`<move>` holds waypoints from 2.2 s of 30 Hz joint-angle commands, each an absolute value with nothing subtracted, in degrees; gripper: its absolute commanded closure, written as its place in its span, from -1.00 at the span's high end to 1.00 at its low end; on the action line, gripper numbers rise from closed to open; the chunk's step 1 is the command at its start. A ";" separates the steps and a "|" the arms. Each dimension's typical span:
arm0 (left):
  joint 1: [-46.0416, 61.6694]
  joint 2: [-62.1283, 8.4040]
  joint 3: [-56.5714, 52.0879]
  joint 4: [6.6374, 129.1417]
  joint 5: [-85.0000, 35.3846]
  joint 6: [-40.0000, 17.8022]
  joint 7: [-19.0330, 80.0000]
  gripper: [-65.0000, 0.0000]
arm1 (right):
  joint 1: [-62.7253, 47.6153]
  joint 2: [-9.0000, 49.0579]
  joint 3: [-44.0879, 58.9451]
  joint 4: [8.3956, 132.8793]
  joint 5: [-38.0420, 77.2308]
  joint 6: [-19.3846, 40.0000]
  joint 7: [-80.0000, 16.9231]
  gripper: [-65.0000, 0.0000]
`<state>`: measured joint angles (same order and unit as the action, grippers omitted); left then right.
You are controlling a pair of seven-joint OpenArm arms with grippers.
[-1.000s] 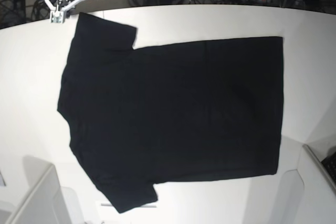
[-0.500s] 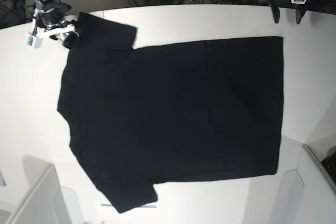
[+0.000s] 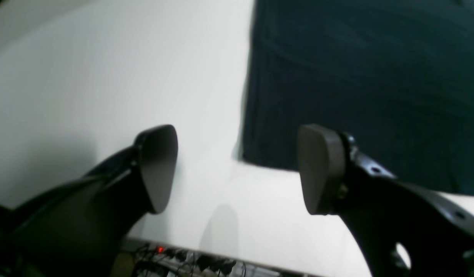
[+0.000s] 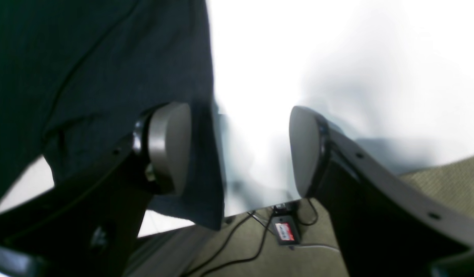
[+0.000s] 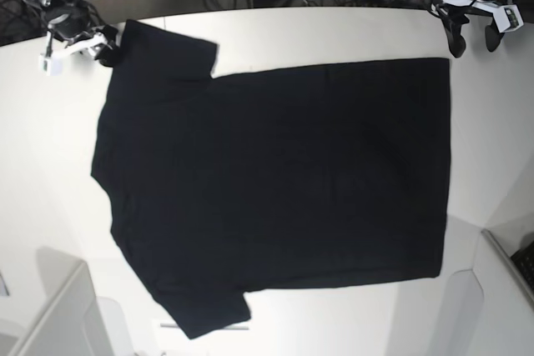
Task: Fold the T-shirt properly
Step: 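Move both grippers down to the shirt's shoulder corners beside the collar, then close both grippers on the black shirt's shoulder corners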
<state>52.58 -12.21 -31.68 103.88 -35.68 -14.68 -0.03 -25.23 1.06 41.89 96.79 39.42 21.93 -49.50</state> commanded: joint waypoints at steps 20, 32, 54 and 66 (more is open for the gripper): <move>52.53 -11.91 -32.92 104.66 -36.35 -14.81 -0.57 0.45 | -27.56 1.36 35.82 96.84 38.29 24.84 -48.57 0.15; 51.74 -12.09 -32.84 101.93 -43.30 -14.81 -0.48 0.45 | -27.65 1.36 32.57 96.75 38.29 24.84 -48.57 0.15; 43.21 -11.91 -33.27 96.75 -45.85 -14.81 11.74 0.45 | -26.42 1.71 32.57 89.54 38.20 24.84 -48.75 -1.00; 35.56 -11.82 -32.84 91.56 -45.85 -14.81 20.09 0.45 | -26.42 1.71 32.92 89.63 38.20 24.84 -48.66 -1.00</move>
<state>35.11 -11.11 -32.45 90.78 -45.17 -14.63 20.62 -25.58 1.56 32.77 90.26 43.13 26.22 -45.21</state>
